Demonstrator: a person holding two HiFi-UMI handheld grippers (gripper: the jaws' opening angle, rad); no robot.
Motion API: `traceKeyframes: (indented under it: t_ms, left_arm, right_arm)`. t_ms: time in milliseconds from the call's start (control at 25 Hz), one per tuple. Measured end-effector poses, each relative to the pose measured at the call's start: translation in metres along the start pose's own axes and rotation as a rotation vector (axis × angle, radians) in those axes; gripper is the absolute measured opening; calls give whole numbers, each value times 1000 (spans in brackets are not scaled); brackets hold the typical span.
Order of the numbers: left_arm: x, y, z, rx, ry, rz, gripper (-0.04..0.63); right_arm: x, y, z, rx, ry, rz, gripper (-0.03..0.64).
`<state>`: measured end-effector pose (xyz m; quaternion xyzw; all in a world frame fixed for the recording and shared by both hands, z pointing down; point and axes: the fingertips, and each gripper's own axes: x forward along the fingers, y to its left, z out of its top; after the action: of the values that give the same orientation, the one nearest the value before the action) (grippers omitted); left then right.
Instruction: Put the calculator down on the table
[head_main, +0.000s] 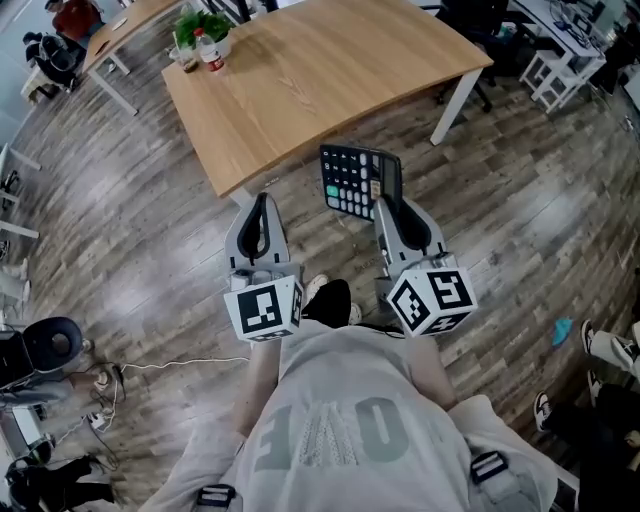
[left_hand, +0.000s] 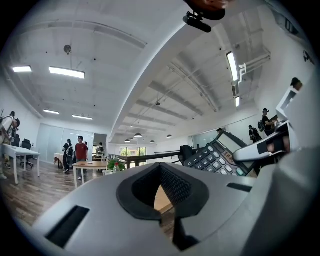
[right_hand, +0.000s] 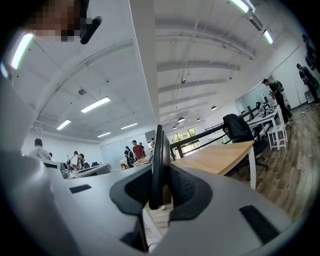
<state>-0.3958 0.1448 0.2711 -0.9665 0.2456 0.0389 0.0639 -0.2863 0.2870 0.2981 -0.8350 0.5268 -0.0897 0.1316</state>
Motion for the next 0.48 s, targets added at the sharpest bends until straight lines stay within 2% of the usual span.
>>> traceKeyframes:
  t_ms: [160,480]
  left_arm:
    - [9,3,-1,-6,-9,23,9]
    - [44,-4,3,-2,-56,15,9]
  right_arm:
    - [-3,-8,4,-4,-5,-7,77]
    - [14,-38,11,-8,-19,-33,77]
